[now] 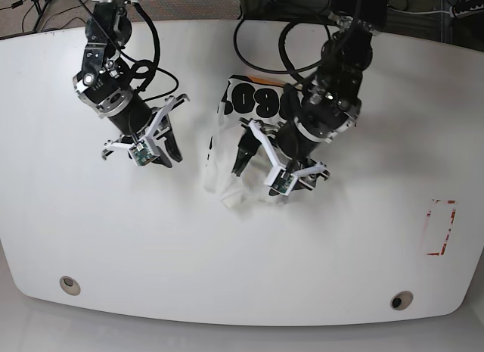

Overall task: Fold the T-shirt properly
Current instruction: 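Lift and compress the bundle between both grippers, then release right gripper, then carry the bundled shirt with the left gripper to the table's edge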

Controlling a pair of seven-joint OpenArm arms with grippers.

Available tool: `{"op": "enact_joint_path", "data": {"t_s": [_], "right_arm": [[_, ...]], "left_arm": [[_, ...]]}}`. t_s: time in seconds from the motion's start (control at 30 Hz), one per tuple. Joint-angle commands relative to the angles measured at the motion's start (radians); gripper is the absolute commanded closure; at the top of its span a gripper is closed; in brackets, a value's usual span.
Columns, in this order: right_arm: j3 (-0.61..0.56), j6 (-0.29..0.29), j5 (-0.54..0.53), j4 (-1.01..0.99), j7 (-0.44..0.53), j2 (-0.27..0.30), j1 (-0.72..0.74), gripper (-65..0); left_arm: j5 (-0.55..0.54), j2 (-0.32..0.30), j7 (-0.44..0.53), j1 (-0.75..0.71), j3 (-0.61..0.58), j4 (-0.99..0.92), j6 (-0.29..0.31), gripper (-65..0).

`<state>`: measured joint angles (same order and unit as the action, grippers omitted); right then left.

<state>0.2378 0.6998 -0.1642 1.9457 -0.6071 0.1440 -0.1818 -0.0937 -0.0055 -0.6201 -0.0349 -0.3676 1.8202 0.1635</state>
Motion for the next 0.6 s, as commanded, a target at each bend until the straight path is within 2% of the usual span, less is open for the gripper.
{"op": "enact_joint_path", "data": {"t_s": [0.0, 0.1, 0.27, 0.4, 0.57], "right_arm": [[0.033, -0.002, -0.022, 0.017, 0.023, 0.009, 0.011, -11.6], [0.058, -0.002, -0.022, 0.014, 0.023, 0.007, 0.011, -11.6], [0.062, -0.002, -0.022, 0.001, 0.023, 0.007, 0.009, -11.6], [0.062, -0.002, -0.022, -0.016, 0.023, 0.006, 0.009, -11.6], [0.062, -0.002, -0.022, -0.021, 0.023, 0.006, 0.008, -11.6]], "left_arm": [[0.048, 0.006, 0.099, -0.004, -0.069, -0.032, -0.114, -49.7], [0.101, 0.003, 0.153, -0.009, -0.156, -0.116, -0.207, -50.0], [0.108, 0.006, 0.208, -0.009, -0.172, -0.259, -0.304, -49.9], [0.108, 0.002, 0.291, -0.010, -0.170, -0.359, -0.354, -49.9], [0.105, -0.041, 0.348, -0.021, -0.170, -0.462, -0.394, -49.9]]}}
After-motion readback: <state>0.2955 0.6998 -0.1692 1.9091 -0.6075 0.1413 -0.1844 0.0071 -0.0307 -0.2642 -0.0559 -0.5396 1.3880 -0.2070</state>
